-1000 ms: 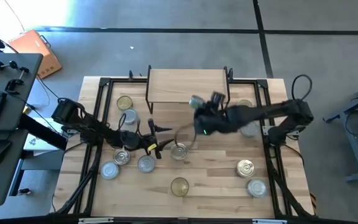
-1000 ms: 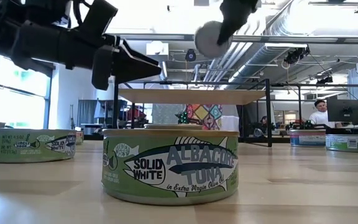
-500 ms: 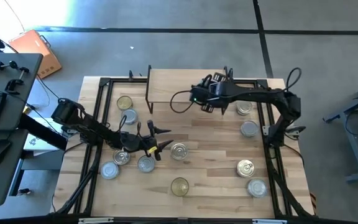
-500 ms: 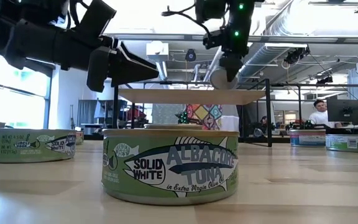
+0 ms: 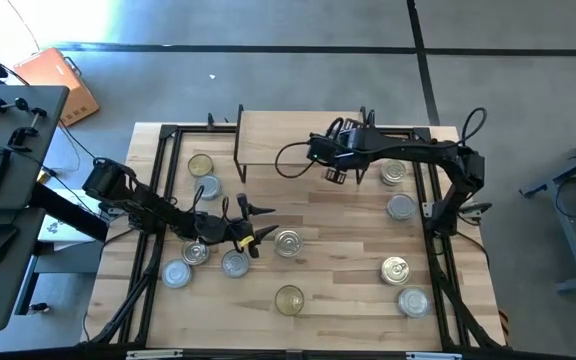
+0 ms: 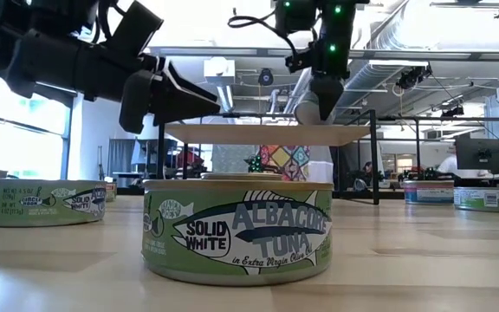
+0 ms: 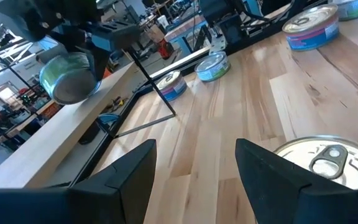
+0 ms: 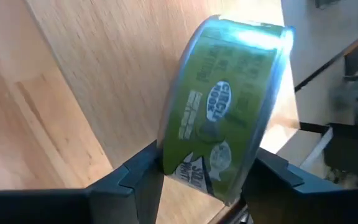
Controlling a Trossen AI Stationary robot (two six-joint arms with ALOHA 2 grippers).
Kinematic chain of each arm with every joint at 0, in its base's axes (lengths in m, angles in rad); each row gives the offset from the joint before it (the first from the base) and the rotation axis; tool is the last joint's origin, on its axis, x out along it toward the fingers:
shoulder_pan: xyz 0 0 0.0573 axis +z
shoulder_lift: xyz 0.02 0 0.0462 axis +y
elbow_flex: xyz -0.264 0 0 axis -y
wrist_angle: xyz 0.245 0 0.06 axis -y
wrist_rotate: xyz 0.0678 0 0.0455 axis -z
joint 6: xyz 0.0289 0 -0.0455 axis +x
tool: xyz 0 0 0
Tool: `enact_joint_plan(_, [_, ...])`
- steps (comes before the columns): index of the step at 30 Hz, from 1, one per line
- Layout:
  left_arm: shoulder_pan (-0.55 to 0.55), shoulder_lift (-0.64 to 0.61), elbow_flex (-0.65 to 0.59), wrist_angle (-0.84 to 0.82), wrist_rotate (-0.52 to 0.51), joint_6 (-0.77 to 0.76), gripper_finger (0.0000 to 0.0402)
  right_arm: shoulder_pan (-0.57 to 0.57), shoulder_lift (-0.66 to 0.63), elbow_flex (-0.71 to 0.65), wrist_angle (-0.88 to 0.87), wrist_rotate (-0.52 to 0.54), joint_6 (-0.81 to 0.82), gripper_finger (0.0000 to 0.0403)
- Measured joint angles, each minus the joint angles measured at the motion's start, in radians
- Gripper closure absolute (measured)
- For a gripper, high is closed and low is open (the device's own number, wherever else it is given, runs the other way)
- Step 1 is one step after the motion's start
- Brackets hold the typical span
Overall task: Stack canned seafood by type on shelf
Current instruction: Put the green tuna can on the shelf
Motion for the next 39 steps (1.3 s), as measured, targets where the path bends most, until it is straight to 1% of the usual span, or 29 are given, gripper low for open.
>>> enact_joint_plan(4, [0.000,0.000,0.000,-0.008,0.000,0.000,0.0190,-0.019,0.001,-0.001,-0.004,-0.112,0.013,0.0215])
enact_joint_plan(8, [0.000,0.000,0.000,-0.008,0.000,0.000,0.0190,-0.044,0.001,-0.001,0.006,-0.162,0.009,0.0185])
enact_joint_plan(11, [0.000,0.000,0.000,-0.008,0.000,-0.001,0.0190,-0.059,0.001,-0.001,0.015,-0.162,0.006,0.0162])
enact_joint_plan(14, [0.000,0.000,0.000,-0.008,0.000,0.000,0.0190,-0.066,0.001,-0.001,0.027,-0.163,0.004,0.0151])
enact_joint_plan(21, [0.000,0.000,0.000,-0.009,0.000,0.000,0.0190,-0.067,0.002,-0.002,0.077,-0.153,-0.013,0.0149])
enact_joint_plan(32, [0.000,0.000,0.000,-0.019,0.001,0.000,0.0190,-0.068,0.003,-0.003,0.170,-0.087,0.009,0.0149])
enact_joint_plan(36, [0.000,0.000,0.000,-0.019,0.001,0.000,0.0190,-0.079,0.003,-0.003,0.188,-0.101,0.005,0.0149])
enact_joint_plan(39, [0.000,0.000,0.000,-0.019,0.001,0.000,0.0190,-0.098,0.003,0.005,0.203,-0.167,0.006,0.0149])
